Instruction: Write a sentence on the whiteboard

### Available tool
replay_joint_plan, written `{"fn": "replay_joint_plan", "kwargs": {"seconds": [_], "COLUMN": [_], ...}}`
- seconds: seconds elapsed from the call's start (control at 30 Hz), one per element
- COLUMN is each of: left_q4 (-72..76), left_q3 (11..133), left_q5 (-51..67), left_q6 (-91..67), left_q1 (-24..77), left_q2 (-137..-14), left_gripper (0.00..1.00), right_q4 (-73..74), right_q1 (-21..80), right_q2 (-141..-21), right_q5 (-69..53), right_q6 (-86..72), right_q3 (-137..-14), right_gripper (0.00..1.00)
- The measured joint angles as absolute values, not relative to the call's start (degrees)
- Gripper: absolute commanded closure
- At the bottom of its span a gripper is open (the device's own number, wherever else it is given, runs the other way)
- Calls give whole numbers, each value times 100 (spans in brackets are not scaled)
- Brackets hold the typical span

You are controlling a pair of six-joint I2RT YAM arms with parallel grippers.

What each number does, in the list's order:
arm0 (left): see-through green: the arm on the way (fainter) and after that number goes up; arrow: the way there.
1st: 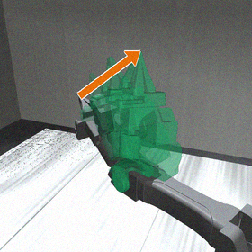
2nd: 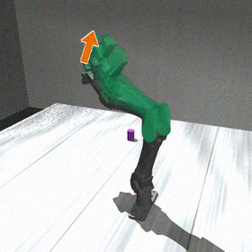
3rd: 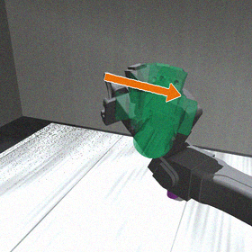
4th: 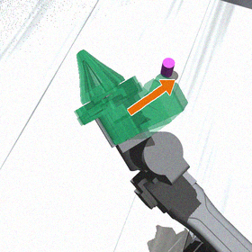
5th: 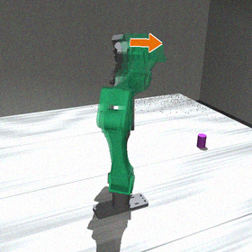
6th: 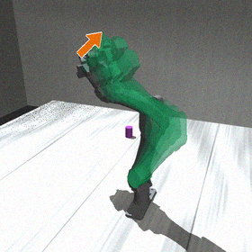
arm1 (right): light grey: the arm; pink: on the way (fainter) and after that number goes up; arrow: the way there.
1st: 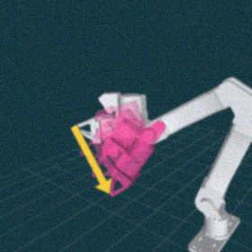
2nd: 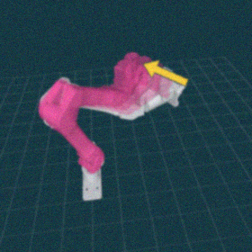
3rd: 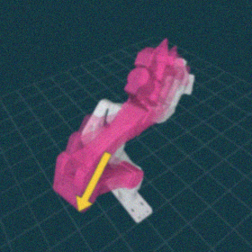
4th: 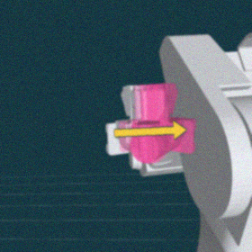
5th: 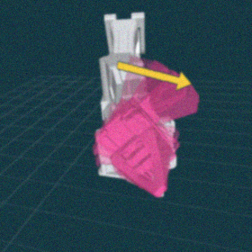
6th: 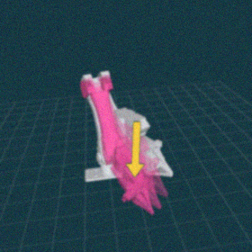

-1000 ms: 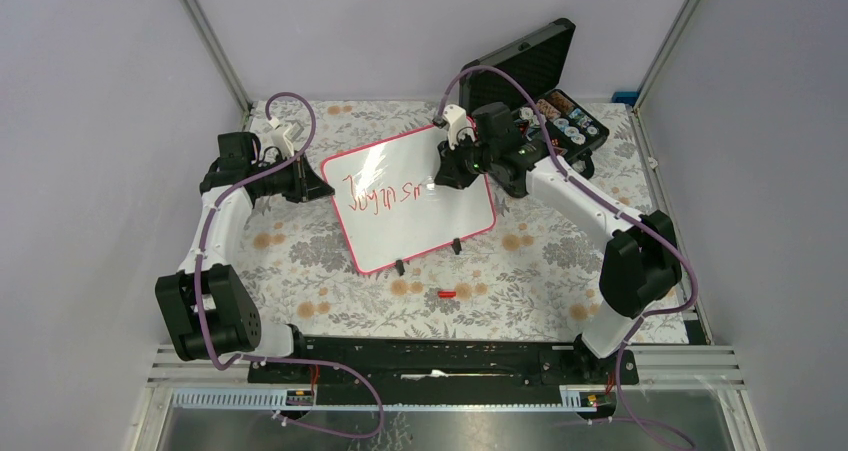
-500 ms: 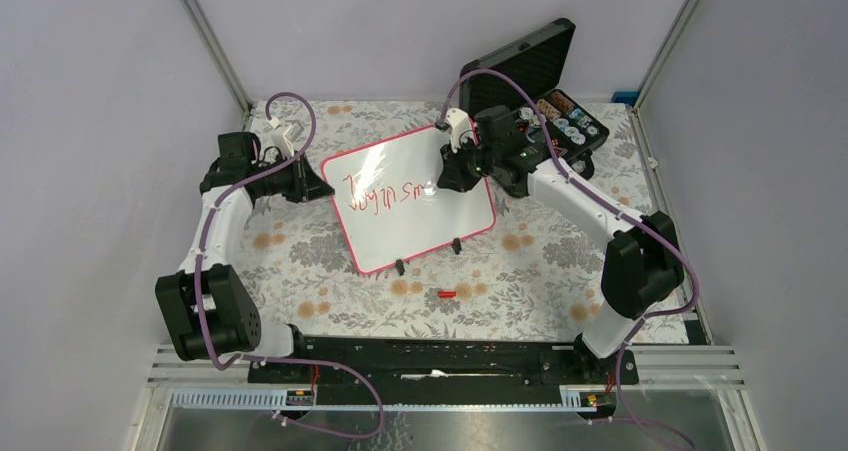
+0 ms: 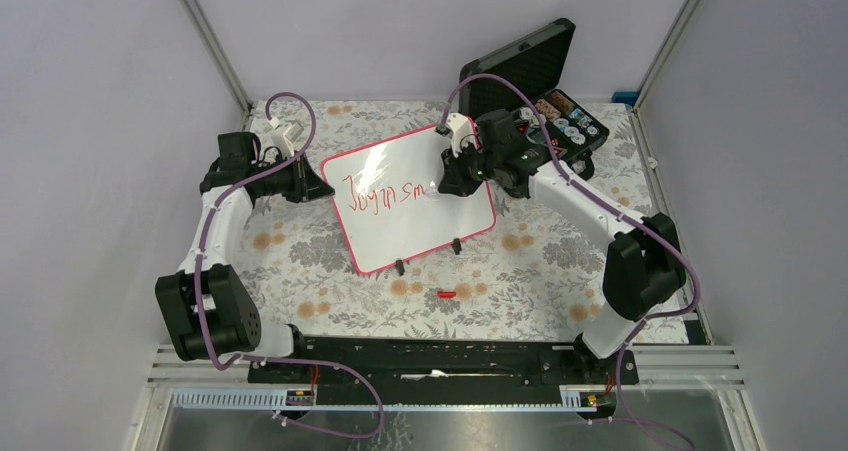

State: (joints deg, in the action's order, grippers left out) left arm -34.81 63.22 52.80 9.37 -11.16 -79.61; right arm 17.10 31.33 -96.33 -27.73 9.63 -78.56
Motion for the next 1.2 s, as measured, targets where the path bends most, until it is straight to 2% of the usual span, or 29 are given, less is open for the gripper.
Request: {"fn": "replay_joint_plan", "kwargs": {"seconds": [1.2], "left_q4": [-3483], "left_q3": [6322], "left_q5": [5280], "left_q6": [939], "left_q1": [-1116], "left_q2": [-7961], "left_gripper": [100], "right_q4": [1741], "right_q1": [2877], "right_q2": [-9653], "right_q5": [-2753], "right_q6": [851], "right_q3": [-8128], "right_gripper": [100]}}
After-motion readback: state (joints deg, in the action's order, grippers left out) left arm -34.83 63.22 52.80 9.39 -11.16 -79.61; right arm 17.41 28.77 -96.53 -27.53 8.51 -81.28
